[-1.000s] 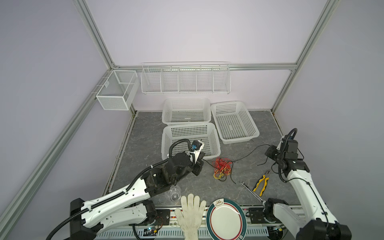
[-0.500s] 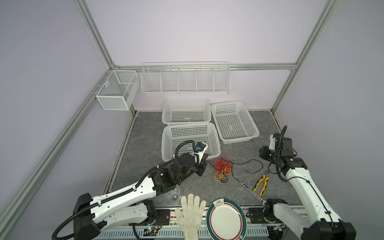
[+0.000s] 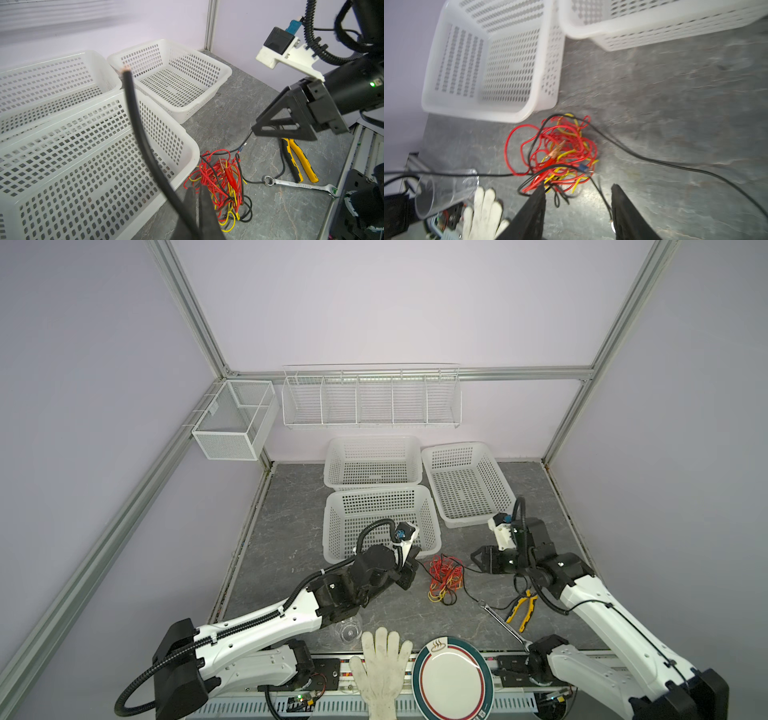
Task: Untangle the cables
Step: 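Move the right gripper back over the red wire tangle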
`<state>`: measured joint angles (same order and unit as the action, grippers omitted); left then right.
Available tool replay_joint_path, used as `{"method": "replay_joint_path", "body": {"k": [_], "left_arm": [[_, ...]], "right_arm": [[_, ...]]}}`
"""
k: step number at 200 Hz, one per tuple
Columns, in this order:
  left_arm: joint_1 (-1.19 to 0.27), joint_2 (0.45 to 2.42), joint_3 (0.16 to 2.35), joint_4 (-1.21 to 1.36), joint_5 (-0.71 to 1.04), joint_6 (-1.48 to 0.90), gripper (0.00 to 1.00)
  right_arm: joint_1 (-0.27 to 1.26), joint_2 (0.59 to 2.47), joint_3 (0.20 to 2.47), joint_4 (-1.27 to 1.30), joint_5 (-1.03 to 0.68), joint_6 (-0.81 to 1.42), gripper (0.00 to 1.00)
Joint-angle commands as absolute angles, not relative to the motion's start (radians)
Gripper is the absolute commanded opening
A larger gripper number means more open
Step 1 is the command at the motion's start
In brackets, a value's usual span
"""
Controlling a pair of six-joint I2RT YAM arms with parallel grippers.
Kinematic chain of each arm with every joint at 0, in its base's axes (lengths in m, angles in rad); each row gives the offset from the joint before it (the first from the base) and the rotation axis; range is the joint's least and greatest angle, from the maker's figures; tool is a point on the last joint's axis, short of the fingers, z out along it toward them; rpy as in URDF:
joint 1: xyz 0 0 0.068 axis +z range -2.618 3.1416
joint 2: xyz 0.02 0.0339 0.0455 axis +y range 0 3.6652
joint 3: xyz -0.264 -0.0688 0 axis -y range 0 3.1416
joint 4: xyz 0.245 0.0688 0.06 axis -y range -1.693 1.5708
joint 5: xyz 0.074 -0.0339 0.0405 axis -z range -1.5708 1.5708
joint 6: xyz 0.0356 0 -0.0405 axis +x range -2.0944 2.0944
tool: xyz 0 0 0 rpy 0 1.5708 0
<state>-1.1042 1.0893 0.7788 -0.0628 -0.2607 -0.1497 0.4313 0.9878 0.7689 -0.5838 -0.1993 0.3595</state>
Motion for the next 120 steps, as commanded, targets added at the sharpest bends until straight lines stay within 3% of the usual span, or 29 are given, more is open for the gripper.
{"method": "replay_joint_path", "body": {"k": [1, 53, 120], "left_arm": [[-1.097, 1.095, 0.776, -0.037, -0.255, -0.174, 0.0], [-1.095, 1.094, 0.774, -0.028, -0.262, -0.188, 0.0], [-1.095, 1.101, 0.774, -0.021, -0.253, -0.204, 0.0]], "right_arm": [[0.526, 1.013, 0.775, -0.586, -0.202, 0.393, 0.52], [0.704, 1.075, 0.771, -0.536, -0.121, 0.428, 0.51], [0.741, 1.141, 0.787, -0.47, -0.068, 0.441, 0.44]]}}
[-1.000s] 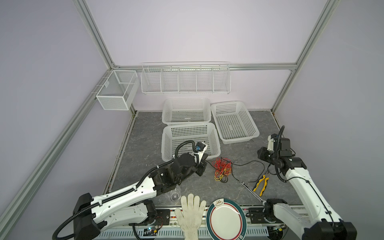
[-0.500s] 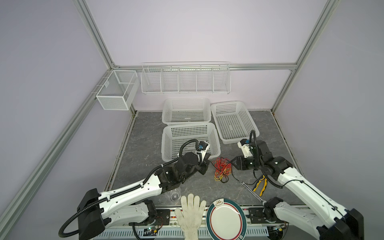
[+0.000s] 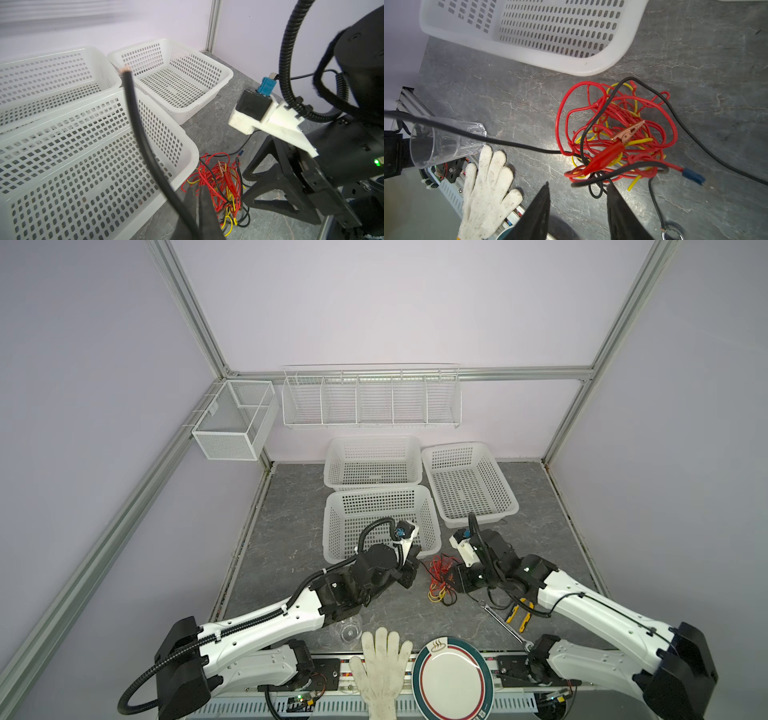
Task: Untangle the cables
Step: 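Move the right gripper back over the red wire tangle, then grasp the red wires with the right gripper while the left holds the black wire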
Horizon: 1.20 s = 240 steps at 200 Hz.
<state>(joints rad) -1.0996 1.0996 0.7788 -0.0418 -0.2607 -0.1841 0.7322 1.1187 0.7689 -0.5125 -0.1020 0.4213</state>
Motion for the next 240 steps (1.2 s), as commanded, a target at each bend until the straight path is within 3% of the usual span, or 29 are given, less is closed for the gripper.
{"method": "replay_joint_path", "body": {"k": [1, 102, 240], "left_arm": [[-1.095, 1.101, 0.774, -0.021, -0.253, -0.204, 0.0], [-1.095, 1.106, 0.753, 0.0, -0.256, -0.212, 0.0], [-1.09, 1.084, 0.717, 0.041, -0.276, -0.224, 0.0]], "right_arm": [[0.741, 1.142, 0.787, -0.469, -0.069, 0.44, 0.44], [0.754, 1.242, 0.807, -0.382, -0.079, 0.463, 0.33], [0.801, 1.277, 0.873, -0.442, 0.002, 0.465, 0.34]]}}
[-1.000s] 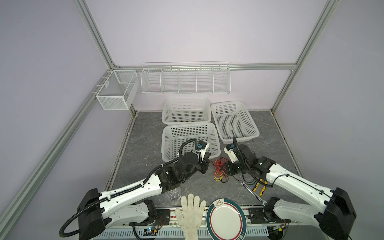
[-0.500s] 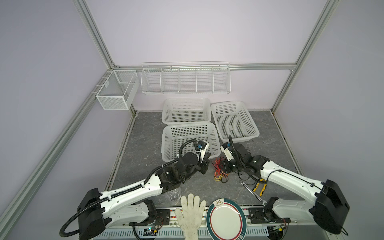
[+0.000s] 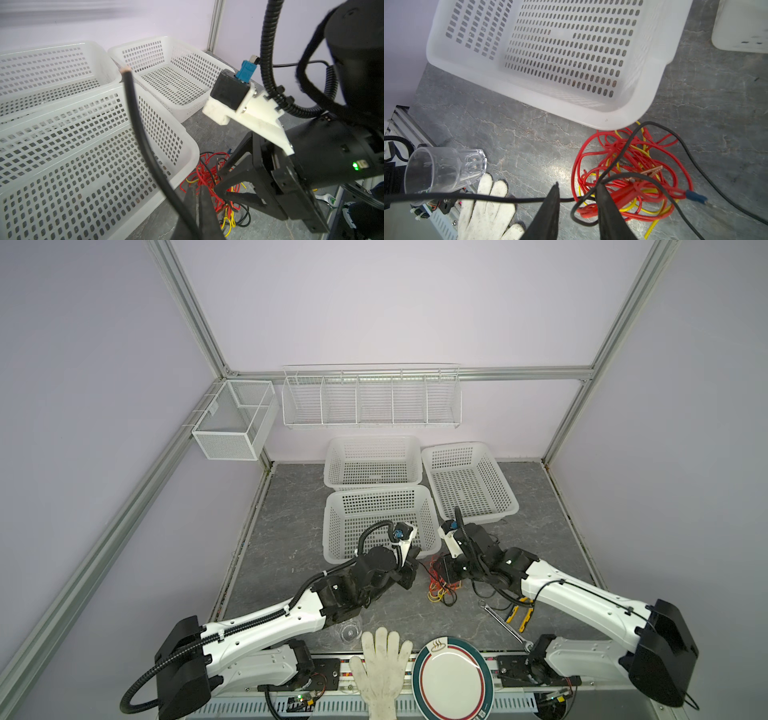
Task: Untangle the cables
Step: 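Grasp the red wires with the right gripper while the left holds the black wire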
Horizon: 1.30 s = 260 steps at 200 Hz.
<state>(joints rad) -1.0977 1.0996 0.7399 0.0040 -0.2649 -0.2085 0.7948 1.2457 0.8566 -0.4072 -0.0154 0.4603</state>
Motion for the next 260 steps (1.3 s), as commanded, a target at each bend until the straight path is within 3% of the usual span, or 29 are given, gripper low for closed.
{"method": "replay_joint_path", "body": {"k": [1, 91, 135, 260], "left_arm": [[-1.09, 1.084, 0.717, 0.041, -0.276, -0.224, 0.0], [-1.088, 1.106, 0.698, 0.06, -0.293, -0.233, 0.0], [-1.085, 1.121, 0.704, 0.079, -0.311, -0.232, 0.0], [-1.078, 1.123, 0.683, 0.093, -0.319, -0.228, 0.0]], "right_arm": [[0.801, 1.278, 0.873, -0.442, 0.002, 0.465, 0.34], [0.822, 1.181, 0.834, -0.48, 0.048, 0.488, 0.35], [0.834, 1.263, 0.859, -0.483, 0.02, 0.486, 0.33], [0.871, 1.102, 0.873, -0.704, 0.232, 0.555, 0.31]]}}
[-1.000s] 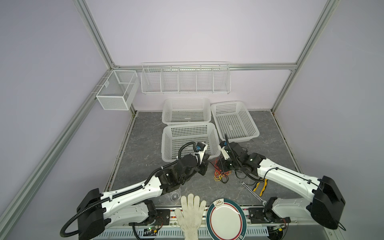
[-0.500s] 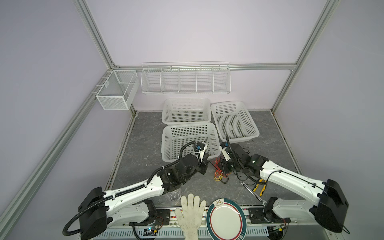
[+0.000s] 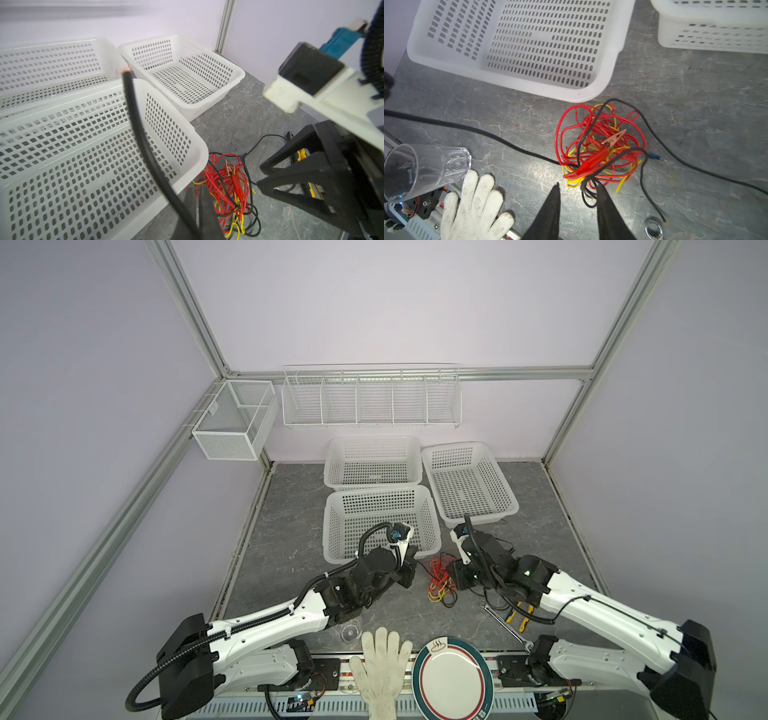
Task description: Untangle the cables
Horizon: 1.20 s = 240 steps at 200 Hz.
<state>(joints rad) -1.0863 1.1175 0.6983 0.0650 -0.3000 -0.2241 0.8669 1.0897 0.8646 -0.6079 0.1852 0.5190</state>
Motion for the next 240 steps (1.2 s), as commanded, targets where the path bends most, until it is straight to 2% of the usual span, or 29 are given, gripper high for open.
{"method": "replay_joint_path", "body": {"k": [1, 41, 83, 129, 159, 190, 240], "left_arm": [[-1.078, 1.123, 0.683, 0.093, -0.319, -0.228, 0.0], [-1.078, 1.127, 0.672, 0.112, -0.318, -0.225, 0.0], [-1.078, 1.134, 0.669, 0.11, -0.316, -0.221, 0.0], [-1.075, 1.138, 0.658, 0.114, -0.322, -0.22, 0.0], [-1.072, 1.14, 0.657, 0.114, -0.325, -0.22, 0.0], [-1.071, 1.143, 0.652, 0.112, -0.334, -0.224, 0.0], [-1.069, 1.15, 0.635, 0.062, -0.392, -0.231, 0.0]], "right_arm": [[0.871, 1.103, 0.873, -0.703, 0.229, 0.555, 0.31], [0.876, 1.161, 0.825, -0.553, 0.099, 0.595, 0.31], [0.893, 1.235, 0.812, -0.488, 0.077, 0.615, 0.31], [0.912, 1.287, 0.818, -0.503, 0.128, 0.621, 0.25], [0.918, 1.293, 0.815, -0.512, 0.146, 0.616, 0.14], [0.92, 1.254, 0.833, -0.558, 0.166, 0.581, 0.06], [0.919, 1.063, 0.982, -0.723, 0.31, 0.438, 0.07]]}}
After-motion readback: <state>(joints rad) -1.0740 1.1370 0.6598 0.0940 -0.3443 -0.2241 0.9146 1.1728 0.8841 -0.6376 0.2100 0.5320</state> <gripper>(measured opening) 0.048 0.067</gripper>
